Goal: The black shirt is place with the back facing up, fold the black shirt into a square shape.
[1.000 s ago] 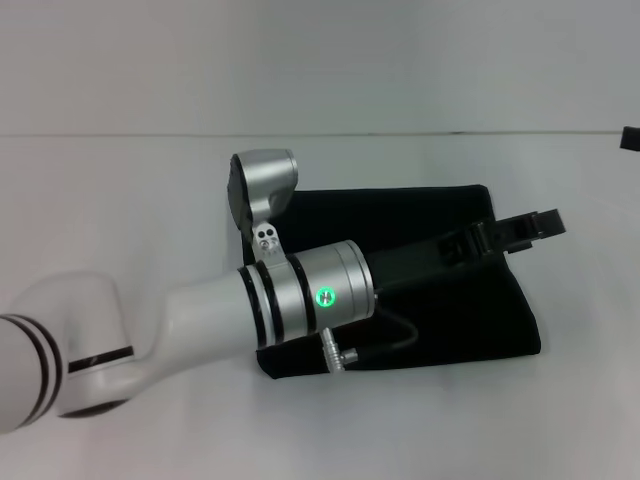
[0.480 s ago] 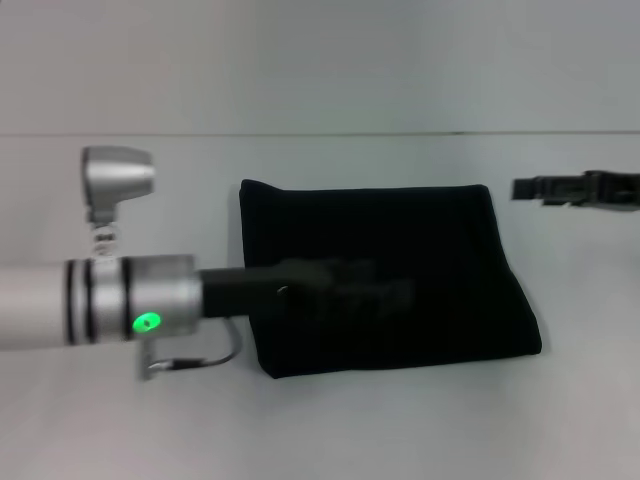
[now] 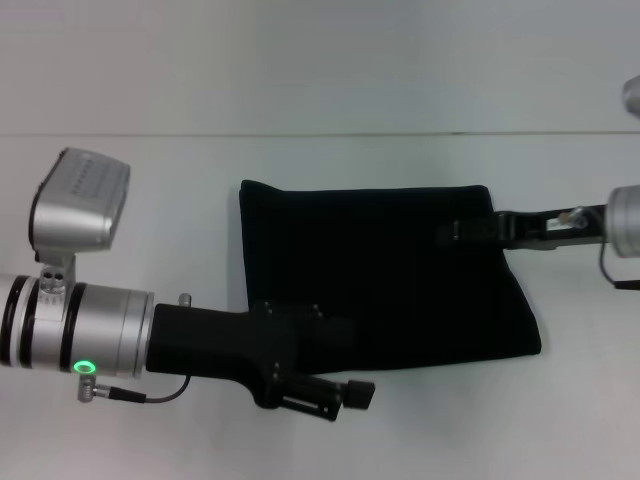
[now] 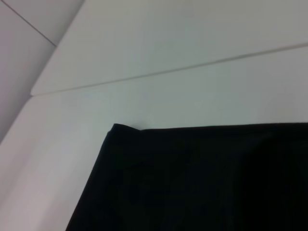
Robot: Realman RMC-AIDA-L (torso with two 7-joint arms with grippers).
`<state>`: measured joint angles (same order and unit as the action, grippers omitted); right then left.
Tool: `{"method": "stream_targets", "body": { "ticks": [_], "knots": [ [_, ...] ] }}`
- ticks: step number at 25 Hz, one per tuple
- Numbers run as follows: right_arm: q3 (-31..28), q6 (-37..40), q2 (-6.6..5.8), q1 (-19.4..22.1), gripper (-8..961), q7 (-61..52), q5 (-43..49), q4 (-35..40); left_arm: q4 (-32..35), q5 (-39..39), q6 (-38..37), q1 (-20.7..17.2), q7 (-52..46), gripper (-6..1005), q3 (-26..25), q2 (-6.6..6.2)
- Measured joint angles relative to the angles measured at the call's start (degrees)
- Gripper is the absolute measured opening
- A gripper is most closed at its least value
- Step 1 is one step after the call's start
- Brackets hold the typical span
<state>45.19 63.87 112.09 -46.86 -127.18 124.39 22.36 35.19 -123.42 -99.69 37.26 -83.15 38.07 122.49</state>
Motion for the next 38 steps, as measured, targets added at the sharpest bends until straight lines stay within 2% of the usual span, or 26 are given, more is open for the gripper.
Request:
{"method": "stream_targets", "body": {
  "ticks": [3,15,21,23,31,38],
  "knots": [
    [1.15,-2.19,0.76,-0.48,838,-0.80,0.02,-0.93,1.24,-0.34,0.38,-0.32,0.22,921,2.94,0.06],
    [1.07,-4.81,1.78,-0.61,838,-0.75,-0.33,-3.01,1.18,-0.95,0.44,0.04,0.18,922,2.81,-0.12],
    [1.24,-4.96,2.70,-1.03,744,-0.89,-0.38,-3.13,1.24,-1.02,0.53,0.07,0.14,922,2.72,-0.17],
    [1.10,-5.43,3.24,-1.09,657,-0.74,-0.38,-2.85,1.27,-1.03,0.58,0.02,0.12,922,2.71,-0.21],
    [0.94,-6.17,3.54,-1.00,286,-0.11,-0.56,-2.67,1.21,-1.03,1.21,-0.21,-0.44,921,2.70,-0.23],
    [0.79,-6.12,3.63,-0.55,158,2.63,-1.77,-2.58,1.09,-0.71,1.29,-0.14,-0.50,922,2.63,-0.24]
  ]
}}
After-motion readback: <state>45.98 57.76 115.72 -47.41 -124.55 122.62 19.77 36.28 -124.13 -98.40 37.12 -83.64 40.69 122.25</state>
